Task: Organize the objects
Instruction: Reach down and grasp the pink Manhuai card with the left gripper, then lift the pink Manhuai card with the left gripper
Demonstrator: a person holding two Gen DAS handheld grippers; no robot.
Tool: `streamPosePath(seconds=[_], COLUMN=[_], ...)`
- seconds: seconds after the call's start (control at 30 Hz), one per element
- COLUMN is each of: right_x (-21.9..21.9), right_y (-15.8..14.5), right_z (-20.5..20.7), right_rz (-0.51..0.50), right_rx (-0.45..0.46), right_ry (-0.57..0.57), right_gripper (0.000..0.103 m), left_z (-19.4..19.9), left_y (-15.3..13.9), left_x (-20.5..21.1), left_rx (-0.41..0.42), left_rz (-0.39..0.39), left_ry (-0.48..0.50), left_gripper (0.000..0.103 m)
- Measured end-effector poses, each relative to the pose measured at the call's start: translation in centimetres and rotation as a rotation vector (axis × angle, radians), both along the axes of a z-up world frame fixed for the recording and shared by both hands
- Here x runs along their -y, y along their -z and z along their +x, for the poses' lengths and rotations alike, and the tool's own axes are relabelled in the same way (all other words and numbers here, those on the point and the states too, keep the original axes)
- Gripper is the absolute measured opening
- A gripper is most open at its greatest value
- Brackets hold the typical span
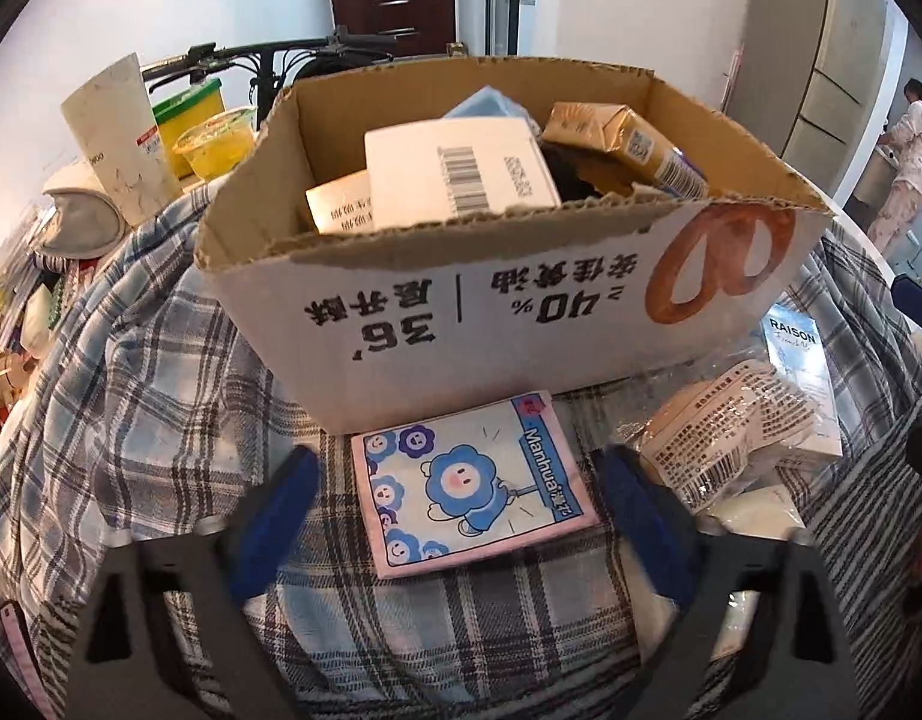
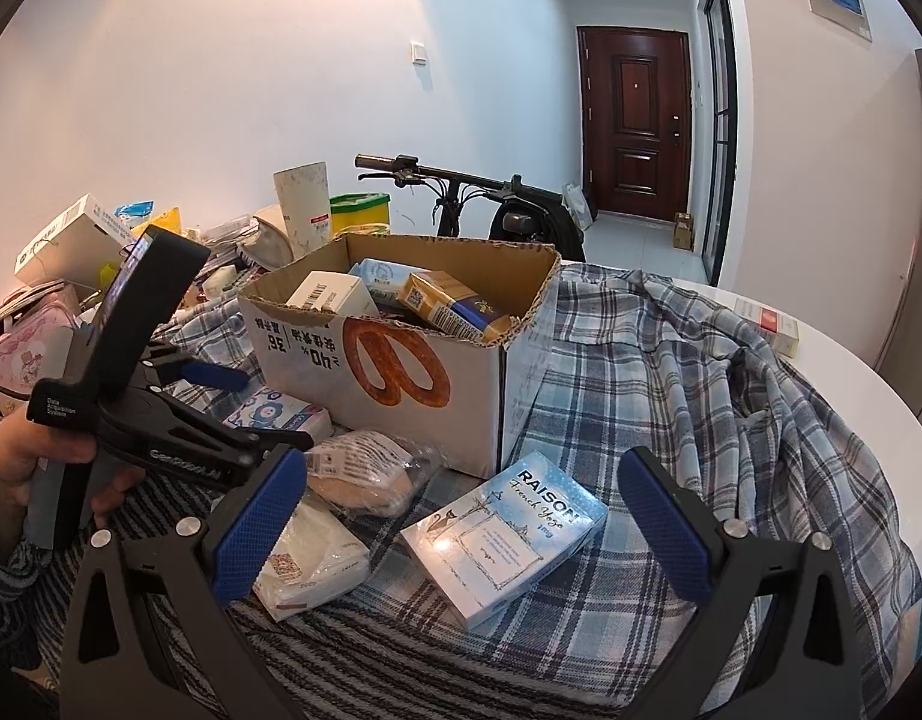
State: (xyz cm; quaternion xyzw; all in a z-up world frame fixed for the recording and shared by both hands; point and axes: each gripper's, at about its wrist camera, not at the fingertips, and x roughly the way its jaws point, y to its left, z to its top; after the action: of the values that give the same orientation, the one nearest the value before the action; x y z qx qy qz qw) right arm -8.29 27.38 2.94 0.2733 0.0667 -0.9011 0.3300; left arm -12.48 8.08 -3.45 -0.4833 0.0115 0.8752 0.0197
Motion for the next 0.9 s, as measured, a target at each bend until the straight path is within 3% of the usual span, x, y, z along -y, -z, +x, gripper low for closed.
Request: streamPosePath(seconds=[0.23, 0.27, 0.43, 0.6, 0.7, 0.9], right_x=[0.0, -0.1, -0.1, -0.2, -0.2, -0.3], right_y=[0.1, 0.1, 0.1, 0.1, 0.0, 0.0], right_z=[0.0, 0.0, 0.0, 0.0, 0.1, -0.1], right_rz=[0.001, 0.001, 0.000, -0.005, -0.010, -0.018], right_rx=[0.000, -0.001, 0.000, 0.003, 0.002, 0.003], right_ry=[0.000, 0.000, 0.001, 0.003, 0.006, 0.007], right_gripper=[0.103, 0.103, 0.103, 0.103, 0.103, 0.103], left_z=[-0.6, -0.6, 0.0, 1.2, 2.3, 5.0], left_y=[1.3, 1.3, 0.9, -0.4, -1.8, -4.7], left_x=[0.0, 0.1, -0.3, 0.0, 0.8, 1.4], left_rx=[0.053, 0.052, 0.020, -0.060, -0.136, -0.307], left_rz=[-0.002, 0.004, -0.002, 0.044, 0.127, 0.196], left_ry=[-0.005, -0.003, 0.012, 0.035, 0.072, 0.094], left_gripper=[0.085, 0.079, 0.078, 0.078, 0.078, 0.078])
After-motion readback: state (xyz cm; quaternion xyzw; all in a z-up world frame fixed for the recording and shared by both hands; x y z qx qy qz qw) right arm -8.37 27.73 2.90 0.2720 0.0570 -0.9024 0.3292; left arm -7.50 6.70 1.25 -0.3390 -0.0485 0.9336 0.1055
